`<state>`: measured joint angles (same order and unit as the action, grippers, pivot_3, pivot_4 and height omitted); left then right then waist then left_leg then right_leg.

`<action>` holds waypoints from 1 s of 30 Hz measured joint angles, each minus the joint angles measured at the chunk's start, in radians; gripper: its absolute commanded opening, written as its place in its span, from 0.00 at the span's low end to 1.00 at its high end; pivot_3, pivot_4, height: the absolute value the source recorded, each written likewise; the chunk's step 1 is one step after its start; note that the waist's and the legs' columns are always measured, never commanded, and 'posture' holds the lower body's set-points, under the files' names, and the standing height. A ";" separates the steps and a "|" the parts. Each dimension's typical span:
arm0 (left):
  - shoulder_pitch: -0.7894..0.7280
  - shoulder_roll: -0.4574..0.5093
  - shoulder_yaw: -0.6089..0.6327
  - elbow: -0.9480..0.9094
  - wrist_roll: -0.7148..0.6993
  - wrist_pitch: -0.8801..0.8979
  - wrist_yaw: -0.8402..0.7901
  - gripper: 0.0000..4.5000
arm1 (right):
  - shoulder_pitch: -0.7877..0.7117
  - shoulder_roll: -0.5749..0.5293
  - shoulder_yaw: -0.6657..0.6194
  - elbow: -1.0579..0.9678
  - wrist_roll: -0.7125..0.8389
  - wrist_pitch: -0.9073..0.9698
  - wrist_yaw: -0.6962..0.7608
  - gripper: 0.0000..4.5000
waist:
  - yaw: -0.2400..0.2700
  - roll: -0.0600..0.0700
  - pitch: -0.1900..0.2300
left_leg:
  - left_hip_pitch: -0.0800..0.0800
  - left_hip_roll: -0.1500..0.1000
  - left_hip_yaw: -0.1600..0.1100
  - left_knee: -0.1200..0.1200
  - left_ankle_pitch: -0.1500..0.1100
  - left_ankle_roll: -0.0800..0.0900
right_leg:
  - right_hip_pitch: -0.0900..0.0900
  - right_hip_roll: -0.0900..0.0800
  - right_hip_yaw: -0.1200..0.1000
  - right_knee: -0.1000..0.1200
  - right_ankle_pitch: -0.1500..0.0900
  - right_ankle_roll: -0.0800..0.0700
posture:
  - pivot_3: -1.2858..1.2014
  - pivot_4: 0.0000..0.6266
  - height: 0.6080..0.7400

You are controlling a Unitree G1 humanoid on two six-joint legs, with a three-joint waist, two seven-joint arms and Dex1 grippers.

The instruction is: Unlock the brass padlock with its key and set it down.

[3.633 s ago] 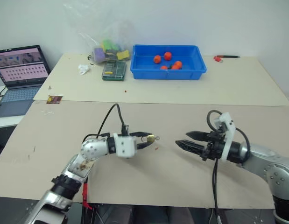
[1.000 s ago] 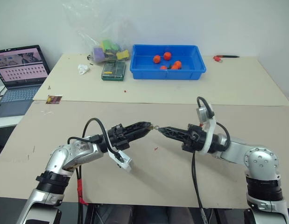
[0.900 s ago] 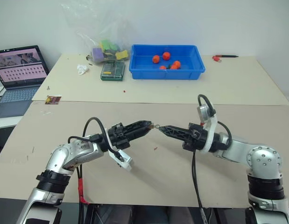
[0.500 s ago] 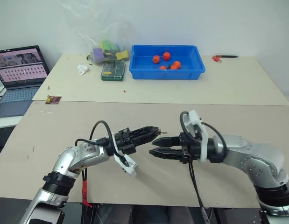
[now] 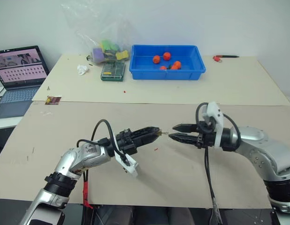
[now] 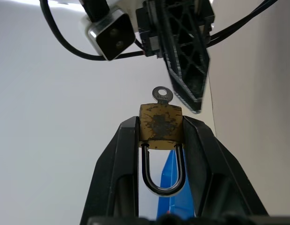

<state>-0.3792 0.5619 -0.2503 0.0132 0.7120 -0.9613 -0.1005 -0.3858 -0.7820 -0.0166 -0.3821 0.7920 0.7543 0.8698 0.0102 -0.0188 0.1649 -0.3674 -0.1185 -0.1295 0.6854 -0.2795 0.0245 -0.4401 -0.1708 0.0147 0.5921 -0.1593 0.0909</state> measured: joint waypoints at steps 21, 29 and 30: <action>0.004 0.002 -0.005 0.005 -0.004 -0.018 0.000 0.18 | -0.053 0.022 0.040 -0.049 0.112 0.123 0.029 0.49 | 0.001 0.000 0.000 | 0.000 0.008 0.002 0.000 0.000 0.000 | 0.000 0.003 0.000 0.000 0.001 -0.001 | 0.52 0.24 1.00; 0.023 0.002 -0.005 0.005 0.003 -0.016 0.011 0.18 | -0.088 0.069 0.069 -0.017 0.052 0.105 0.047 0.49 | 0.001 0.000 0.000 | 0.000 0.008 0.002 0.000 0.000 -0.001 | 0.000 0.004 0.000 0.000 0.001 -0.001 | 0.52 0.24 1.00; 0.024 0.002 -0.005 0.005 0.003 -0.016 0.011 0.18 | -0.095 0.076 0.075 -0.014 0.046 0.105 0.047 0.49 | 0.001 0.000 0.000 | 0.000 0.008 0.002 0.000 0.000 -0.001 | 0.000 0.004 0.000 0.000 0.001 -0.001 | 0.52 0.24 1.00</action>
<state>-0.3553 0.5641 -0.2552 0.0184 0.7146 -0.9770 -0.0897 -0.4804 -0.7058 0.0584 -0.3965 0.8378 0.8592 0.9172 0.0108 -0.0187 0.1649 -0.3674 -0.1105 -0.1276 0.6854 -0.2799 0.0237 -0.4403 -0.1669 0.0144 0.5923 -0.1584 0.0896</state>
